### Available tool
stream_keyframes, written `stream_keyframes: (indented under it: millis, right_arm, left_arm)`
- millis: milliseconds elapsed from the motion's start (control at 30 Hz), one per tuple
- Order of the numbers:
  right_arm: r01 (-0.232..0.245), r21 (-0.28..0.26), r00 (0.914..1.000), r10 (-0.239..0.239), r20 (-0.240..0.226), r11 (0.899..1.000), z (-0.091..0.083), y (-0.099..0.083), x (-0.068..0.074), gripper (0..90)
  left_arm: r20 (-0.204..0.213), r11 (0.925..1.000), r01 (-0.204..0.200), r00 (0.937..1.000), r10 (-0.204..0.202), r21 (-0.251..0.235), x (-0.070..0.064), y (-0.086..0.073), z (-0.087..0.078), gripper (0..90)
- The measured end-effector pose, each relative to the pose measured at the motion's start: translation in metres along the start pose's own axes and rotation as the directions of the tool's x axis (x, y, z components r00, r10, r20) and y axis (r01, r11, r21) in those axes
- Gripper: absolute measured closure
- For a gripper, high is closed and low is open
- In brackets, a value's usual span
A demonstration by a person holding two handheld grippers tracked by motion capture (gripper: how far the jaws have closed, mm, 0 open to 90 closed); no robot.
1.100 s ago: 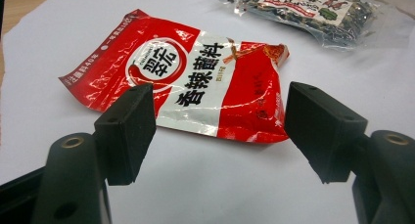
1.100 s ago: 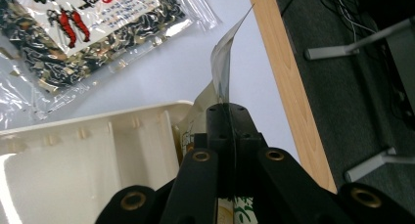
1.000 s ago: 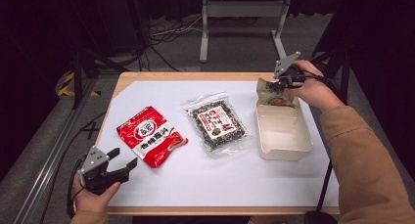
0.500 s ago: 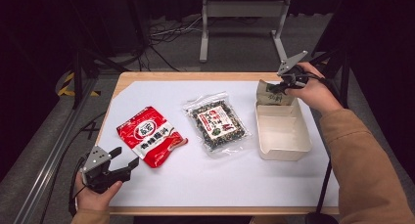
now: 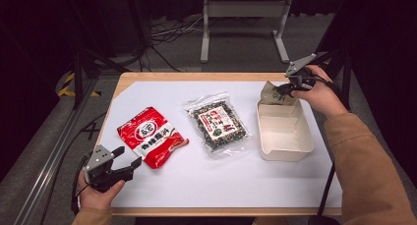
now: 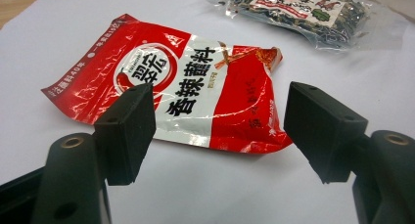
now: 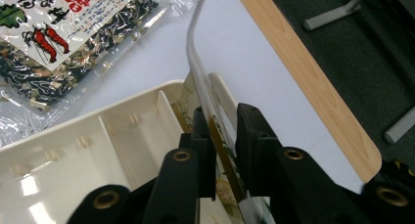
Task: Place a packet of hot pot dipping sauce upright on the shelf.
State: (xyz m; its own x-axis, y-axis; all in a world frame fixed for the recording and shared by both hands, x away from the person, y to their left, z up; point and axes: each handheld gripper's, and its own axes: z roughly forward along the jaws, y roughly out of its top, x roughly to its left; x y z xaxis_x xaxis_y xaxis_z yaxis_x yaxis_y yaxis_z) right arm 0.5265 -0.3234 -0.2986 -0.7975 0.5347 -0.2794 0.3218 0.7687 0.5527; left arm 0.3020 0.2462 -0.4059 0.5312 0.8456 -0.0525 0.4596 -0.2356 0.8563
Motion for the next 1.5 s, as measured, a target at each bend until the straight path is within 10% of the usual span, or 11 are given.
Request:
stream_keyframes:
  millis: [267, 467, 1067, 1100, 1500]
  right_arm:
    - [-0.065, -0.119, 0.9960, 0.072, 0.054, 0.991, -0.018, -0.005, -0.001, 42.6]
    - [-0.082, -0.188, 0.9913, 0.099, 0.086, 0.979, -0.033, -0.010, 0.004, 37.5]
    - [-0.233, -0.408, 0.9655, 0.260, 0.011, 0.883, -0.083, -0.026, 0.061, 32.1]
    - [-0.254, -0.431, 0.9599, 0.280, -0.001, 0.866, -0.087, -0.026, 0.073, 32.0]
    - [-0.282, -0.479, 0.9491, 0.315, -0.013, 0.831, -0.090, -0.035, 0.123, 30.7]
  left_arm:
    - [0.012, 1.0000, -0.002, 0.9999, 0.002, 0.000, 0.000, 0.003, 0.004, 28.2]
    - [0.023, 0.9999, -0.012, 0.9997, 0.012, 0.002, -0.001, 0.006, 0.010, 28.1]
    - [0.027, 0.9995, -0.017, 0.9995, 0.018, -0.025, 0.003, 0.019, 0.021, 25.9]
    - [0.024, 0.9994, -0.013, 0.9996, 0.014, -0.030, 0.004, 0.019, 0.021, 25.9]
    - [0.025, 0.9992, -0.003, 0.9997, 0.004, -0.041, 0.007, 0.022, 0.022, 25.5]
